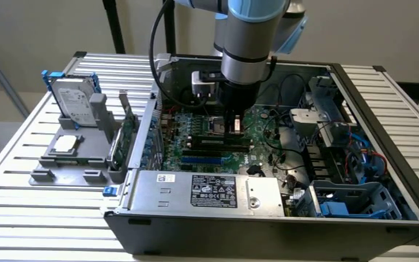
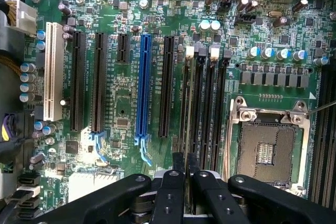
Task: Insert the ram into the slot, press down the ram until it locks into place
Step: 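Insert the ram into the slot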
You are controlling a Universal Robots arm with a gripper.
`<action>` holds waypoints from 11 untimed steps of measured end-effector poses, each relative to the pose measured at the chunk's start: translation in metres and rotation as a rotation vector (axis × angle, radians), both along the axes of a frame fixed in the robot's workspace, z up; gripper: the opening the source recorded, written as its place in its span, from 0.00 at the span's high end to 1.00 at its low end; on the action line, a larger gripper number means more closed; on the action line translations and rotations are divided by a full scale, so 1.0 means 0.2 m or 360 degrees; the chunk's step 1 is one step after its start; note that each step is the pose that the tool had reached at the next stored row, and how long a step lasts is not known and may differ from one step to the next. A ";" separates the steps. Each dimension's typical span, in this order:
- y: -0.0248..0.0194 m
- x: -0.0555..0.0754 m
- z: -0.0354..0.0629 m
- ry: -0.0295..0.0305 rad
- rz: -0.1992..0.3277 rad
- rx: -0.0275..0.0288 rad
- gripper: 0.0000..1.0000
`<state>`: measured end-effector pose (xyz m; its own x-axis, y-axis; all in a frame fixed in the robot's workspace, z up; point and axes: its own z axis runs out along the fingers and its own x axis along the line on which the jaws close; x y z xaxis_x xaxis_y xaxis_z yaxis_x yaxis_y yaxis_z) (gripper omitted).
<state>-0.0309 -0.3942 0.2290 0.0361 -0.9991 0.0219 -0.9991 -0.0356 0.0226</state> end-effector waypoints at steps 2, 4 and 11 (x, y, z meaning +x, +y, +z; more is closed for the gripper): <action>0.000 0.00 -0.002 -0.00010 0.0000 0.00000 0.87; 0.000 0.00 -0.004 -0.00021 0.0000 0.00001 0.87; 0.000 -0.01 -0.013 -0.00058 0.0000 0.00001 0.87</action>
<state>-0.0323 -0.3942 0.2263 0.0360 -0.9991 0.0219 -0.9992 -0.0356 0.0189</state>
